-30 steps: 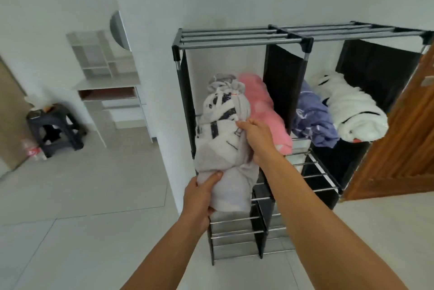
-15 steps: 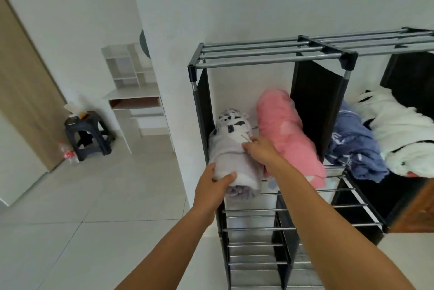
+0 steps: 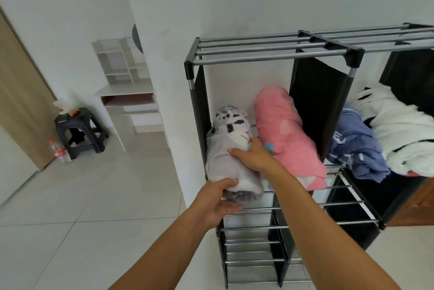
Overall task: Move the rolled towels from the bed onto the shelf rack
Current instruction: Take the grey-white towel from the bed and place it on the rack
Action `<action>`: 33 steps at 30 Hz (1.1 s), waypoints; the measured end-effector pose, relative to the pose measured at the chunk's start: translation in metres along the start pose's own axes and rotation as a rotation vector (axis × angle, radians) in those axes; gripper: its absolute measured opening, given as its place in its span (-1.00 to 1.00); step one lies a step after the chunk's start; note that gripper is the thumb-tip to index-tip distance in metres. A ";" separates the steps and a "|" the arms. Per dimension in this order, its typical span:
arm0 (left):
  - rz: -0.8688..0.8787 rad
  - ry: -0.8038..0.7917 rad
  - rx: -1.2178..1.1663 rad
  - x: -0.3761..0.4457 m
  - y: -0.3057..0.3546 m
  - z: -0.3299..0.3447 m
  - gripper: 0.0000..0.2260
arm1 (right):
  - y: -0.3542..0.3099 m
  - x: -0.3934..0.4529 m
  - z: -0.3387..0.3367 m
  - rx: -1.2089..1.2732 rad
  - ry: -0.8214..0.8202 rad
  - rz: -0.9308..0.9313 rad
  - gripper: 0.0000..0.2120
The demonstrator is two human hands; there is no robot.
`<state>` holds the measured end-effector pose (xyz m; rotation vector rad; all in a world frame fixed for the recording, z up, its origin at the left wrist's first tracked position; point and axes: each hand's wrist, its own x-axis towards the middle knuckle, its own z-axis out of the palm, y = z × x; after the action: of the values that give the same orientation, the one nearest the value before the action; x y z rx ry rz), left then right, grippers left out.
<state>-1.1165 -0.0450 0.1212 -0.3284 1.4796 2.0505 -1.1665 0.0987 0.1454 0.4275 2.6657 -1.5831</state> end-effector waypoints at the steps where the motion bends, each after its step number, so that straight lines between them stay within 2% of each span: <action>1: 0.016 0.012 0.004 0.001 0.001 0.002 -0.69 | 0.002 0.001 -0.001 0.026 0.003 0.011 -0.14; 3: 0.035 0.025 -0.006 0.001 0.004 0.005 -0.74 | 0.003 0.001 -0.004 0.082 0.005 0.030 -0.18; 7: 0.078 0.027 -0.011 0.003 0.012 0.004 -0.63 | 0.004 0.000 -0.007 0.154 0.026 0.034 -0.23; 12: 0.116 0.018 -0.001 0.007 0.027 0.008 -0.77 | -0.002 0.003 -0.004 0.247 0.135 -0.056 -0.33; 15: 0.171 0.013 0.021 0.015 0.035 0.012 -0.76 | -0.007 0.004 0.000 0.304 0.163 -0.116 -0.36; 20: 0.243 0.030 0.236 0.028 0.026 0.010 -0.60 | -0.006 0.000 0.009 0.139 0.095 -0.137 -0.49; 23: 0.250 0.035 0.332 0.024 0.018 0.003 -0.59 | 0.004 -0.007 0.007 0.162 0.106 -0.139 -0.53; 28: 0.324 0.164 0.600 0.014 -0.003 -0.006 -0.66 | 0.032 -0.033 -0.007 0.256 0.092 -0.134 -0.62; 30: 0.260 0.085 0.746 0.012 -0.013 -0.007 -0.71 | 0.048 -0.053 -0.011 0.316 0.119 -0.094 -0.72; 33: 0.118 -0.177 0.969 0.013 -0.024 0.001 -0.83 | 0.078 -0.091 -0.017 0.468 0.221 0.017 -0.83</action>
<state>-1.1130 -0.0352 0.0955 0.3262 2.1789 1.1730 -1.0584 0.1277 0.0995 0.6653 2.3952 -2.2780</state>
